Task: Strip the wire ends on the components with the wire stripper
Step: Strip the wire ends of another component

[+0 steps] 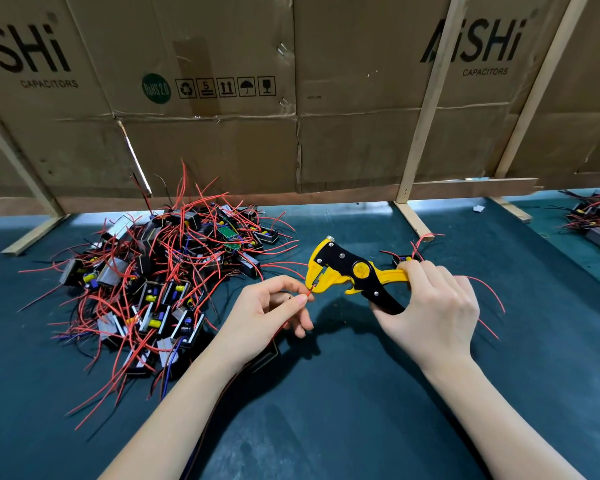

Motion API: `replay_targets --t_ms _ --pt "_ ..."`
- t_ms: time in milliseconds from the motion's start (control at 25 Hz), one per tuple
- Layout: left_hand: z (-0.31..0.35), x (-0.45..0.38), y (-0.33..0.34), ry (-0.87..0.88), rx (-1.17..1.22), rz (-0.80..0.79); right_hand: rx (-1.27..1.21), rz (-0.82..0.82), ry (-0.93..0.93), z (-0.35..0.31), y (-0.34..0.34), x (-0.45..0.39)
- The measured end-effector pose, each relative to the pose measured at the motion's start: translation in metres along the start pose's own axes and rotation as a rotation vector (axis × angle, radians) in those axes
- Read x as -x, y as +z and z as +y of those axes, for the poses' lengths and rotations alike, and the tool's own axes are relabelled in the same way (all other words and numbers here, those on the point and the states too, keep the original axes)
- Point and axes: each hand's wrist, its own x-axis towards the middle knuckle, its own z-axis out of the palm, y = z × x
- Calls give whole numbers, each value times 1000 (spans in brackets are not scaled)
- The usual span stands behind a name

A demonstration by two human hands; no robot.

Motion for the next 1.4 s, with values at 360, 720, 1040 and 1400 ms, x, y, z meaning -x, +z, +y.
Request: replay_targets --t_ms 360,720,1040,1400 --pt "2 0 0 -4 -12 13 -7 12 -9 1 1 0" --pt "1 1 -2 -26 -50 0 23 83 -17 0 0 -1" --pt "5 1 -6 -95 -66 -23 7 -69 71 1 5 3" --pt "21 3 -18 -187 20 2 -271 -120 520 12 1 -7"
